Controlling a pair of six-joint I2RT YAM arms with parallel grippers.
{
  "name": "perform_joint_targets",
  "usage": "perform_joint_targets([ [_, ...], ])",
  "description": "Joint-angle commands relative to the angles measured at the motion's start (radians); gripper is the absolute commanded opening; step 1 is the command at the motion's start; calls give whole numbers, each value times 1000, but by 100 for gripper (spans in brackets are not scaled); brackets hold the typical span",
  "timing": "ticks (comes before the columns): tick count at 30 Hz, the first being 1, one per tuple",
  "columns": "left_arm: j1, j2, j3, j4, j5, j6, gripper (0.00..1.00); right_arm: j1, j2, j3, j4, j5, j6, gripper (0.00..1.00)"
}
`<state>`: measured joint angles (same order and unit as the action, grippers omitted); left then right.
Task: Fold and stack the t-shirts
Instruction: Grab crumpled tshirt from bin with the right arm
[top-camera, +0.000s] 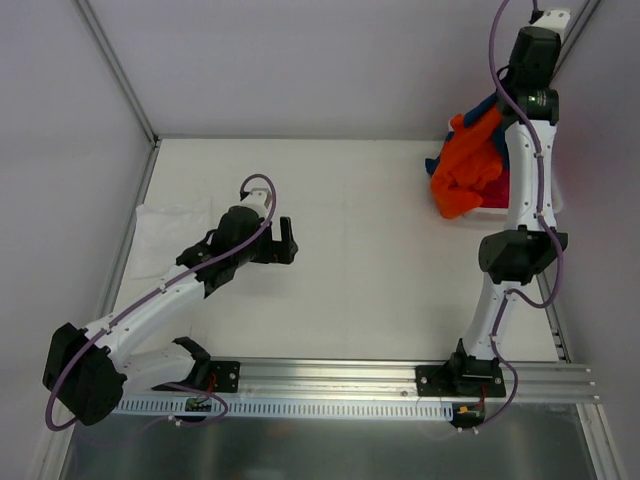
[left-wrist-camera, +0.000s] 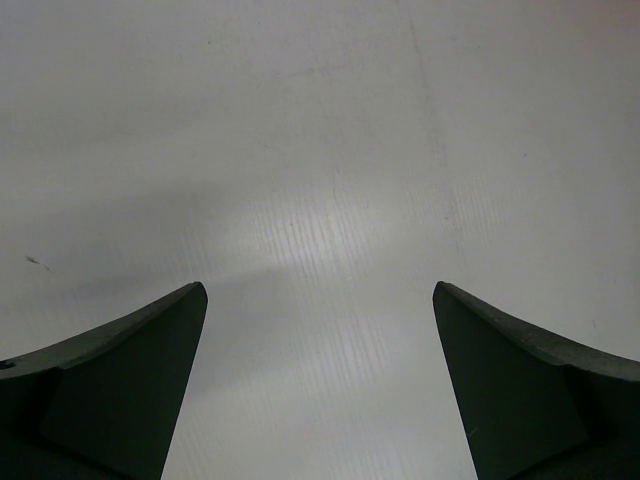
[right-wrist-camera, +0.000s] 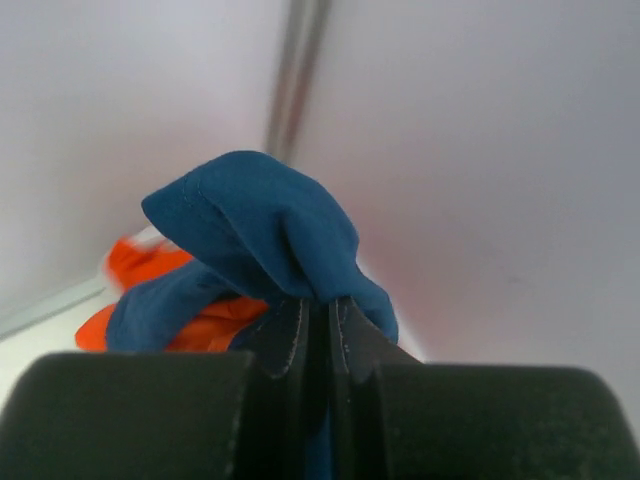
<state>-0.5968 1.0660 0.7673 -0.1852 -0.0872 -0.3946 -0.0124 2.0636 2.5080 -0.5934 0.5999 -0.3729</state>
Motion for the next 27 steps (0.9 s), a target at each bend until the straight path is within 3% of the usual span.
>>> perform_joint_targets([
  [1, -8, 52, 26, 27, -8, -23, 99, -96, -66, 63, 202, 145, -72, 0],
  [8, -8, 97, 41, 50, 9, -29, 99, -155, -63, 41, 297, 201, -127, 0],
  [11, -9, 97, 27, 62, 17, -41, 99, -152, -68, -11, 255, 164, -77, 0],
  [19, -9, 54, -20, 76, 47, -46, 99, -114, -105, -340, 90, -49, 85, 0],
  [20, -9, 46, -23, 75, 47, -44, 99, -106, -103, -357, 81, -63, 85, 7],
  [23, -9, 2, -36, 75, 59, -41, 99, -86, -88, -382, 20, -120, 92, 81],
  [24, -9, -6, -39, 75, 63, -43, 99, -84, -86, -385, 14, -133, 95, 90],
  [27, -9, -26, -48, 70, 64, -43, 99, -78, -105, -385, 9, -178, 95, 94],
])
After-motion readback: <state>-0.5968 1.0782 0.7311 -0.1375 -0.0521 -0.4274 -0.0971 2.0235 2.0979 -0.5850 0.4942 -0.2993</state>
